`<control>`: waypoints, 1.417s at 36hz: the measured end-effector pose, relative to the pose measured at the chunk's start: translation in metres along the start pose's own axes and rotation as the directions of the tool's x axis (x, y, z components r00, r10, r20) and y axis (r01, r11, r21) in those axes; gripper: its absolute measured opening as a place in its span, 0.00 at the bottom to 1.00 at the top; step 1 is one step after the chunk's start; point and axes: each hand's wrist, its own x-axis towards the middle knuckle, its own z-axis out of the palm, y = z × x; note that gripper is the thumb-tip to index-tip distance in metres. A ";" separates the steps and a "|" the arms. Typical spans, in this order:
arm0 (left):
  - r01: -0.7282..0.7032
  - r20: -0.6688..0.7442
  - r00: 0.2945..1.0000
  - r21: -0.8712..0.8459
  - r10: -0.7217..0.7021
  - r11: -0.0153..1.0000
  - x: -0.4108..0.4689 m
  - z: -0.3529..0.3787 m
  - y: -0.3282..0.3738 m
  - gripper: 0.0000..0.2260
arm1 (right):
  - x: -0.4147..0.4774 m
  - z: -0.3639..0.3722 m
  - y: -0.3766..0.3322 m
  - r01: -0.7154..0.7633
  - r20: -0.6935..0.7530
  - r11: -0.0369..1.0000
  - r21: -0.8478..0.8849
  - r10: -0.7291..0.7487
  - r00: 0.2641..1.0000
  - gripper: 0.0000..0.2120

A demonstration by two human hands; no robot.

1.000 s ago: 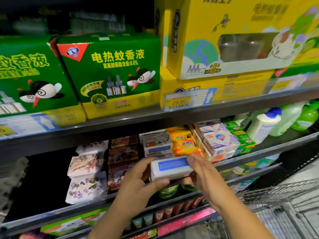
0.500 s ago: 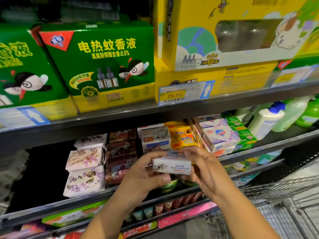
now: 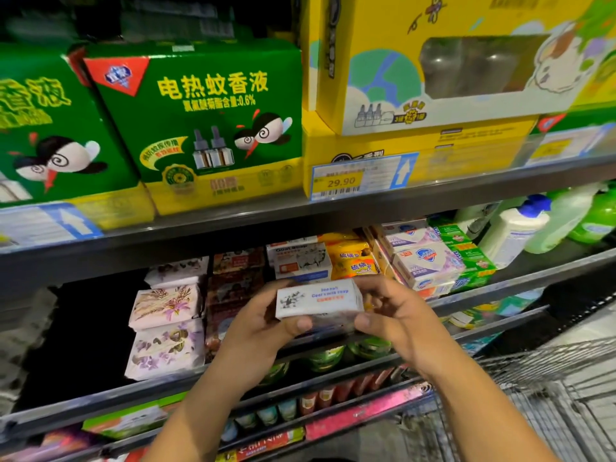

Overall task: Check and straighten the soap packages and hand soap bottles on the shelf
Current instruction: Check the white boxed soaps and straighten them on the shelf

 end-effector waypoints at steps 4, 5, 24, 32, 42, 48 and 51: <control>0.024 -0.022 0.999 -0.008 -0.024 1.000 -0.001 0.007 0.003 0.23 | 0.002 0.006 0.000 0.049 -0.058 0.999 -0.020 -0.050 0.997 0.26; 0.032 -0.031 0.999 0.008 -0.032 0.999 -0.001 0.009 0.004 0.20 | 0.003 0.007 0.002 0.060 -0.071 0.997 -0.040 -0.063 0.995 0.22; -0.082 0.008 0.997 0.266 0.083 0.960 -0.003 0.015 0.022 0.20 | 0.008 0.004 0.023 0.034 0.002 0.868 -0.496 -0.038 0.999 0.24; -0.064 -0.021 0.997 0.351 0.076 0.934 0.000 0.009 0.017 0.20 | 0.003 -0.011 0.014 0.055 -0.054 0.915 -0.399 -0.084 0.995 0.30; 0.040 -0.081 0.997 0.304 -0.016 0.952 0.002 0.013 -0.006 0.27 | 0.004 0.000 0.001 0.221 0.021 0.900 -0.375 -0.230 0.973 0.27; 0.025 -0.108 0.994 0.085 -0.016 0.996 0.001 -0.001 0.003 0.27 | 0.005 -0.006 -0.003 0.194 -0.016 0.943 -0.270 -0.206 0.978 0.27; 0.035 -0.061 0.997 -0.041 -0.038 0.999 0.001 0.000 0.016 0.24 | 0.008 -0.005 -0.010 0.131 -0.019 0.982 -0.132 -0.135 0.991 0.23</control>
